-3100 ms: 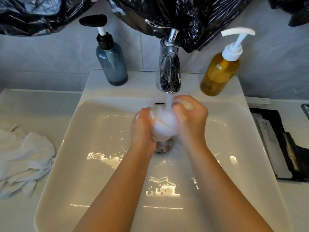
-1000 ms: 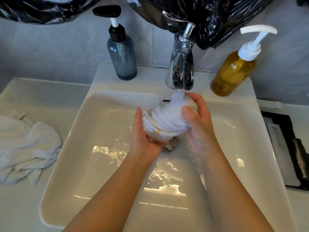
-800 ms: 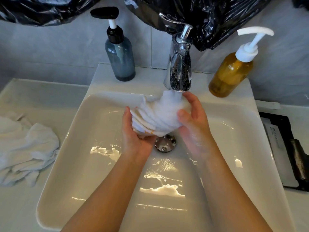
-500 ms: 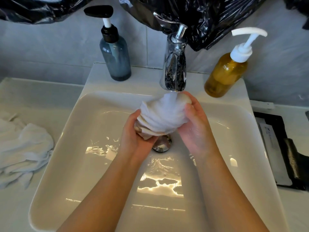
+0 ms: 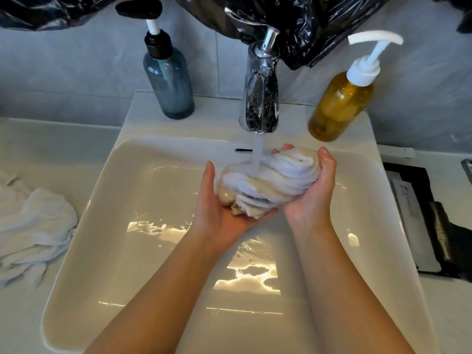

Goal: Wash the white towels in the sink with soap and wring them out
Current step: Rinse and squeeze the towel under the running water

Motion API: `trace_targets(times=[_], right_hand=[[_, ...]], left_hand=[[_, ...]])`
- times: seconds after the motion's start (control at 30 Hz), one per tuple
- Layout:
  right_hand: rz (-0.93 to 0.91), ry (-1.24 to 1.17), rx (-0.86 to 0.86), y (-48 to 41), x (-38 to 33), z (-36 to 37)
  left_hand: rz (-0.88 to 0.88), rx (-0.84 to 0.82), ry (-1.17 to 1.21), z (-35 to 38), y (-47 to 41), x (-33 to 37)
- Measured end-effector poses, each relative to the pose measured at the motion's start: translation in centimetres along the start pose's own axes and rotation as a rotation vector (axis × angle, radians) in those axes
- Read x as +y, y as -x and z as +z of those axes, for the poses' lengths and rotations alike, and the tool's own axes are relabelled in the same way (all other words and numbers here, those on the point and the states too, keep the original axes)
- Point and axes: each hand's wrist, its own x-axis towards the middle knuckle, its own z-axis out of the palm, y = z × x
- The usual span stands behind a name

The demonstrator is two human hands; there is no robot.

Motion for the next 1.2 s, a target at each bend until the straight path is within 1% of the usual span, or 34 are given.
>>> trace_targets(times=[0.1,0.2,0.33,0.4,0.5,0.6,0.67,0.7,0.8,0.87,0.93,1.0,1.07,1.13,1.17,1.2], right_hand=[[0.061,-0.025,0.000,0.0,0.4,0.6],[0.105,-0.045,0.009,-0.5,1.4,1.2],[0.181,-0.063,-0.026,-0.5,2.3,1.3],[0.181,0.000,-0.053,-0.2,2.4,1.5],[0.109,0.090,-0.111,0.2,2.9,1.7],[0.049,0.142,-0.168,0.4,3.5,1.8],[0.023,0.182,-0.197,0.6,3.8,1.9],[0.013,0.200,-0.213,0.7,3.8,2.1],[0.028,0.228,-0.159,1.0,3.6,2.4],[0.081,0.137,-0.090,0.8,3.4,2.6],[0.125,0.000,-0.005,0.6,3.0,2.5],[0.128,-0.138,0.068,0.2,2.5,1.7],[0.119,-0.216,0.134,0.2,1.9,0.8],[0.099,-0.228,0.209,0.1,1.6,-0.1],[0.073,-0.195,0.231,0.5,1.5,-0.2],[0.071,-0.201,0.214,0.8,1.3,-0.2]], left_hand=[[0.112,0.062,0.007,-0.1,-0.1,-0.2],[0.238,0.128,0.071,-0.3,-0.1,0.5],[0.320,0.183,0.125,-0.3,0.0,1.2],[0.324,0.195,0.177,-0.4,0.1,1.2],[0.312,0.222,0.197,-0.6,0.3,1.2],[0.276,0.342,0.230,-0.5,0.1,1.0],[0.251,0.432,0.353,-0.8,-0.3,1.1],[0.243,0.432,0.366,-0.9,-0.4,1.2],[0.221,0.319,0.224,-1.3,-0.1,1.2],[0.263,0.287,0.216,-1.3,-0.2,1.1],[0.294,0.201,0.206,-1.0,-0.4,0.8],[0.276,0.116,0.117,-0.2,-0.3,0.6],[0.248,0.031,0.012,0.3,-0.4,0.1],[0.209,0.005,-0.046,0.6,-0.3,-0.3],[0.187,0.016,-0.087,0.5,-0.5,-0.6],[0.143,-0.015,-0.084,0.6,-0.5,-0.8]])
